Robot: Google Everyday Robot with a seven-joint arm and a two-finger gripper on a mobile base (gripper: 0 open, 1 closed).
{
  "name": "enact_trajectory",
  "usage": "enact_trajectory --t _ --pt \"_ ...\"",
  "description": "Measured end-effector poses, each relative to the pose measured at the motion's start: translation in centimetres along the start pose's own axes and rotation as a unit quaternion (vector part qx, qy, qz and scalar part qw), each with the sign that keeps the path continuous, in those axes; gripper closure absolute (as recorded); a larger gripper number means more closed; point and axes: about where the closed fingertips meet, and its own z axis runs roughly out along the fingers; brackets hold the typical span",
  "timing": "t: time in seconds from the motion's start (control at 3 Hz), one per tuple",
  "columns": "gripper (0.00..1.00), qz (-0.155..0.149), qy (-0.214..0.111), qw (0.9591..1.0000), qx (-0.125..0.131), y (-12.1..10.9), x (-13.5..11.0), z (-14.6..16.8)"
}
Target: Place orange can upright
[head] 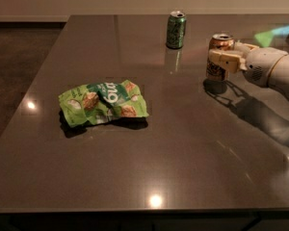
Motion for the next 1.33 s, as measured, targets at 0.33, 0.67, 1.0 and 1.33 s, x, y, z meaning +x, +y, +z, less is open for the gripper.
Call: enact_trajectory --t 0.33,0.67,1.0,1.33 --pt "1.00 -0.001 -0.022 0.9996 -0.019 0.2 0.6 0.5" --pt "1.00 -0.009 -0.038 0.9984 -0.041 0.4 1.3 1.1" --pt "0.84 -0.013 -0.045 0.9973 -0.056 0.5 1.6 1.5" --pt "0.52 -0.025 -0.058 0.9950 -0.077 0.9 1.6 1.9"
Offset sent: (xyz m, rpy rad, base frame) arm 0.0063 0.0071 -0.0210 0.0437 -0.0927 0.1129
